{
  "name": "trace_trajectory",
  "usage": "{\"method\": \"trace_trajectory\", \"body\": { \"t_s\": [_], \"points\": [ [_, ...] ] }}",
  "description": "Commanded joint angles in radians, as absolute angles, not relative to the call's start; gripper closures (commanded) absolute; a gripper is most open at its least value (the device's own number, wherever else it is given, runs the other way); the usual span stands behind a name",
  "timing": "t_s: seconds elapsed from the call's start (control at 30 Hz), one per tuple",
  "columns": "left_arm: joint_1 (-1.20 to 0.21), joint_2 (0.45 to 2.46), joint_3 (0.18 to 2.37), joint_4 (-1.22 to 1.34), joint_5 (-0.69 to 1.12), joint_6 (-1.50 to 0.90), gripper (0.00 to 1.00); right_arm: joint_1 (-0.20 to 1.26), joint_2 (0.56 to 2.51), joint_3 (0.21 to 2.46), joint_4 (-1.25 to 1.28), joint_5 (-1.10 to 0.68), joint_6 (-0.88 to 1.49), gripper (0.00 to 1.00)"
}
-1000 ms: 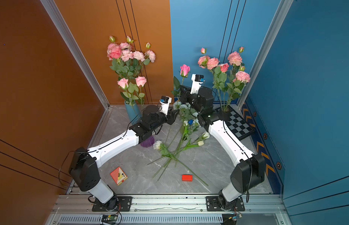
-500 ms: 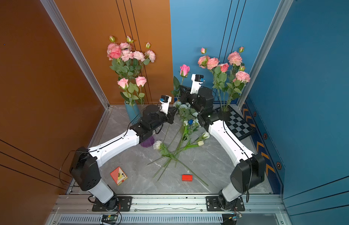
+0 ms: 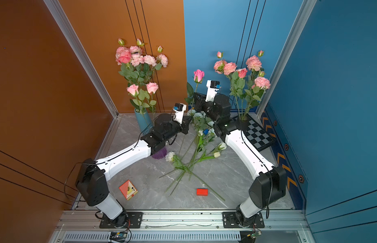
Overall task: Place the pink flowers into the vase
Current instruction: Place the flower in the vase.
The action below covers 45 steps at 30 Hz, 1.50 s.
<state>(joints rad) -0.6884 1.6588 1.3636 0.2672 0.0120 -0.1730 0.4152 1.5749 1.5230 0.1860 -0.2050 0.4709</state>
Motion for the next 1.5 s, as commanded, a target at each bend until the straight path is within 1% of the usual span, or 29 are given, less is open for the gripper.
{"method": "trace_trajectory", "body": {
  "t_s": [0.0,0.23,0.33,0.47,0.53,0.57,0.9,1.07,1.27,1.47],
  "points": [
    [-0.684,1.632,1.367,0.297,-0.015,-0.146,1.00,0.414,1.576,1.539,0.137,-0.189,0.469,0.78],
    [-0.662,1.606,1.365,0.298,-0.048,-0.103,1.00,0.404,1.544,1.519,0.112,-0.193,0.451,0.61],
    [-0.652,1.583,1.368,0.298,-0.065,-0.065,1.00,0.396,1.514,1.485,0.108,-0.186,0.440,0.46],
    [-0.634,1.542,1.374,0.298,-0.092,-0.010,1.00,0.387,1.476,1.430,0.117,-0.174,0.434,0.18],
    [-0.620,1.519,1.378,0.298,-0.099,0.006,1.00,0.384,1.467,1.412,0.118,-0.178,0.433,0.05],
    [-0.612,1.510,1.383,0.299,-0.103,0.015,1.00,0.383,1.465,1.405,0.118,-0.182,0.436,0.00],
    [-0.554,1.434,1.428,0.376,-0.145,0.099,1.00,0.418,1.476,1.377,0.115,-0.238,0.448,0.00],
    [-0.513,1.397,1.426,0.409,-0.174,0.150,1.00,0.454,1.489,1.379,0.115,-0.296,0.427,0.00],
    [-0.461,1.346,1.364,0.443,-0.198,0.144,1.00,0.492,1.505,1.385,0.103,-0.321,0.400,0.00],
    [-0.427,1.337,1.245,0.522,-0.205,0.103,1.00,0.509,1.516,1.384,0.104,-0.326,0.399,0.00]
  ]
}}
